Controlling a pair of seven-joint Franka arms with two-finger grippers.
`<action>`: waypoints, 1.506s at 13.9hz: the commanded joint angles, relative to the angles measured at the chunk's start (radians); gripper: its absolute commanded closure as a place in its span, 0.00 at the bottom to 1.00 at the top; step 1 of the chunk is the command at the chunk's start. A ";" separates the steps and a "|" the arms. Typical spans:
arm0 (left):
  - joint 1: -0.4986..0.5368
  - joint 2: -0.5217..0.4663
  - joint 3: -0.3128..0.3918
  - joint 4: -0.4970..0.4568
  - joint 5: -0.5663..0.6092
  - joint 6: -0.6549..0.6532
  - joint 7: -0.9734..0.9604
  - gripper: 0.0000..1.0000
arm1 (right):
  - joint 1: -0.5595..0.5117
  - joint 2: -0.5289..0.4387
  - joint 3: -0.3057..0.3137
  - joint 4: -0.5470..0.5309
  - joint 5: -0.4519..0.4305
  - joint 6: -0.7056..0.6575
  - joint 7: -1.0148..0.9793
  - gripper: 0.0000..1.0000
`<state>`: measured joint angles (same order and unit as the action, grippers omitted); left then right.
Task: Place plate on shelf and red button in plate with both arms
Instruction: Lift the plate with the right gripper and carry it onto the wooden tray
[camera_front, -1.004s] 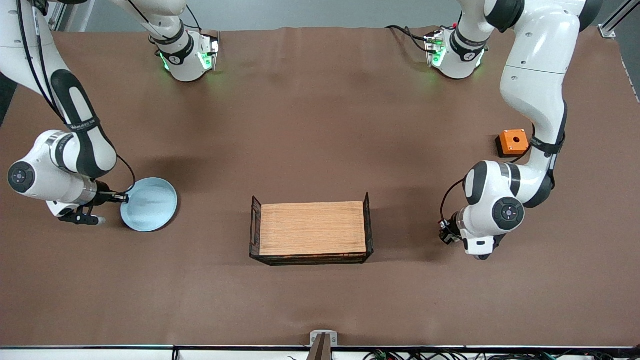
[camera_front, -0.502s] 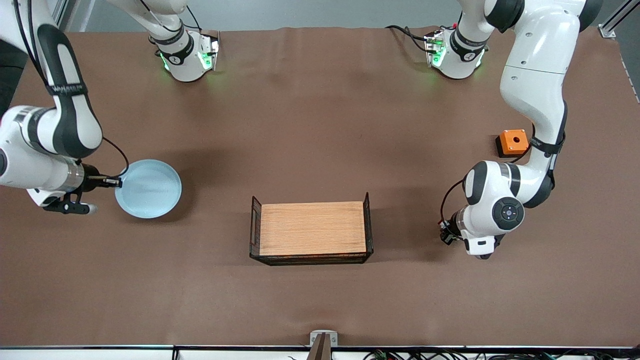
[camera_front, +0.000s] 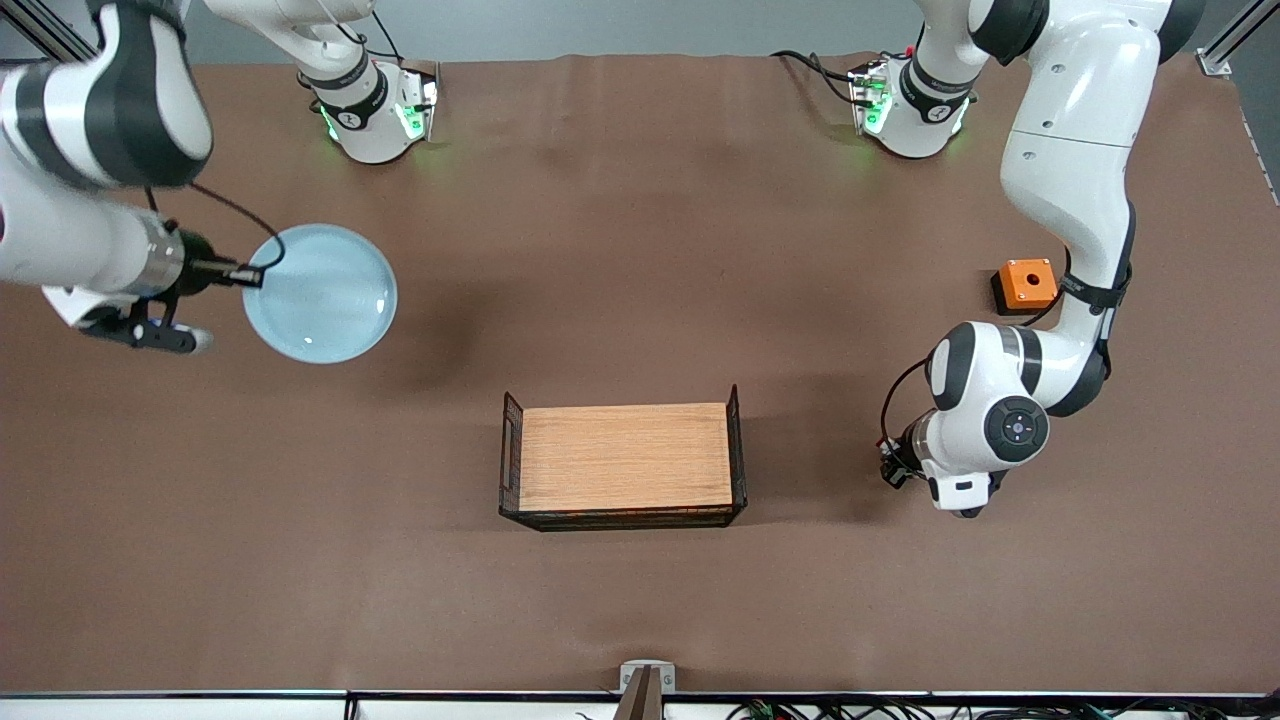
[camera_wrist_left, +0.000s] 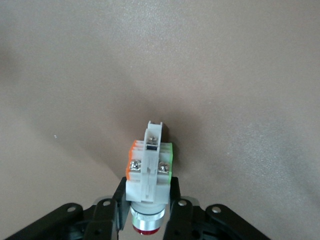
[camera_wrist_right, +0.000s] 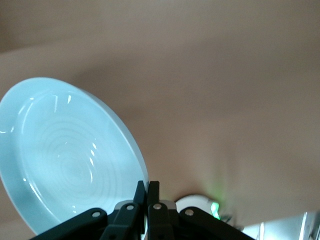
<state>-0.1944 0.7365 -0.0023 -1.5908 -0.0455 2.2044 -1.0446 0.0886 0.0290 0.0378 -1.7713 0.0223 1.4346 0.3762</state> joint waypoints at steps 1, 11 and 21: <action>-0.010 -0.019 0.010 0.014 0.029 -0.052 -0.026 0.87 | 0.121 0.011 -0.009 0.110 0.071 -0.098 0.238 0.97; -0.007 -0.075 0.010 0.167 0.046 -0.345 -0.025 0.87 | 0.397 0.120 -0.012 0.231 0.235 0.202 1.056 0.97; -0.013 -0.190 0.010 0.273 0.047 -0.593 -0.034 0.87 | 0.511 0.305 -0.013 0.245 0.217 0.601 1.481 1.00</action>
<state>-0.1948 0.5530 0.0039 -1.3739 -0.0199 1.6748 -1.0516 0.5734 0.2931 0.0397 -1.5695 0.2353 1.9955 1.7997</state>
